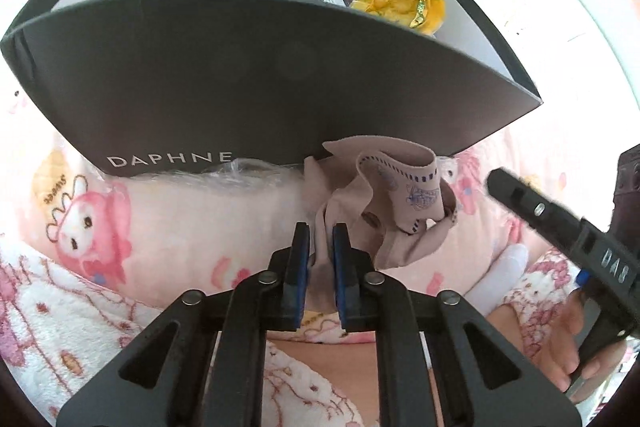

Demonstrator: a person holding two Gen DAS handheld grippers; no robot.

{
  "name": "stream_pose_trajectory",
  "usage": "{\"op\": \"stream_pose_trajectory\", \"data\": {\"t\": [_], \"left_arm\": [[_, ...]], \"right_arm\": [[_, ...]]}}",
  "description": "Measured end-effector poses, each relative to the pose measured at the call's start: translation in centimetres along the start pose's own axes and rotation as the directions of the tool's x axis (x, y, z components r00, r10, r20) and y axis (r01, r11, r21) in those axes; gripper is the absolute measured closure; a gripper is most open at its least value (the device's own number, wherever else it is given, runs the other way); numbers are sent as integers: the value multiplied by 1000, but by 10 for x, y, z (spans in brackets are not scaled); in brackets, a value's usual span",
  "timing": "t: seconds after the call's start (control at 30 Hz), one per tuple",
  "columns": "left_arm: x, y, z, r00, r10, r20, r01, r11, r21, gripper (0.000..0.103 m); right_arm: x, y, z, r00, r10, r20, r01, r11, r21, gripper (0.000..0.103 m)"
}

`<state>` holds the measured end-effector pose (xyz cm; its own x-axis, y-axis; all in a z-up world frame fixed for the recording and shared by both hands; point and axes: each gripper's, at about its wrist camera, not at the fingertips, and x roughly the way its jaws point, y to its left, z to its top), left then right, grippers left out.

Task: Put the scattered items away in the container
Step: 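Raise the pink fabric with both grippers up along the shoebox wall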

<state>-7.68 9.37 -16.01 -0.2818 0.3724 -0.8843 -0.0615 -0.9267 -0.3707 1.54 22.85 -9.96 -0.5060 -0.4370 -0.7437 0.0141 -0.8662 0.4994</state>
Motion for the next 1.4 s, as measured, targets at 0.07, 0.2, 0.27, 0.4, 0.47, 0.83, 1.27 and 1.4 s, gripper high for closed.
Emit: {"op": "stream_pose_trajectory", "data": {"t": [0.07, 0.2, 0.27, 0.4, 0.47, 0.83, 1.27, 1.4], "left_arm": [[3, 2, 3, 1000, 5, -13, -5, 1000, -7, 83], [8, -4, 4, 999, 20, -30, -19, 1000, 6, 74], [10, -6, 5, 999, 25, -40, -24, 1000, 11, 71], [21, -11, 6, 998, 33, -55, -33, 999, 9, 70], [20, 3, 3, 997, 45, -56, -44, 999, 20, 69], [21, -5, 3, 997, 45, -70, -42, 998, 42, 55], [28, -12, 10, 993, 43, -106, -37, 998, 57, 44], [17, -3, 13, 997, 67, -24, -68, 998, -12, 69]], "right_arm": [[7, 8, -2, 999, 24, -35, -25, 999, -30, 84], [29, 26, -12, 994, 50, -98, -56, 997, -62, 63], [40, 32, -15, 988, 52, -146, -65, 994, -86, 60], [57, 31, -19, 982, 13, -191, -30, 996, -86, 61], [57, 23, -17, 984, -13, -177, 5, 999, -49, 81], [24, 0, -1, 975, -221, 39, 217, 973, 80, 89], [52, 29, 7, 993, 105, -47, -105, 994, -6, 72], [68, 45, 3, 989, 105, -100, -110, 993, -41, 65]]}}
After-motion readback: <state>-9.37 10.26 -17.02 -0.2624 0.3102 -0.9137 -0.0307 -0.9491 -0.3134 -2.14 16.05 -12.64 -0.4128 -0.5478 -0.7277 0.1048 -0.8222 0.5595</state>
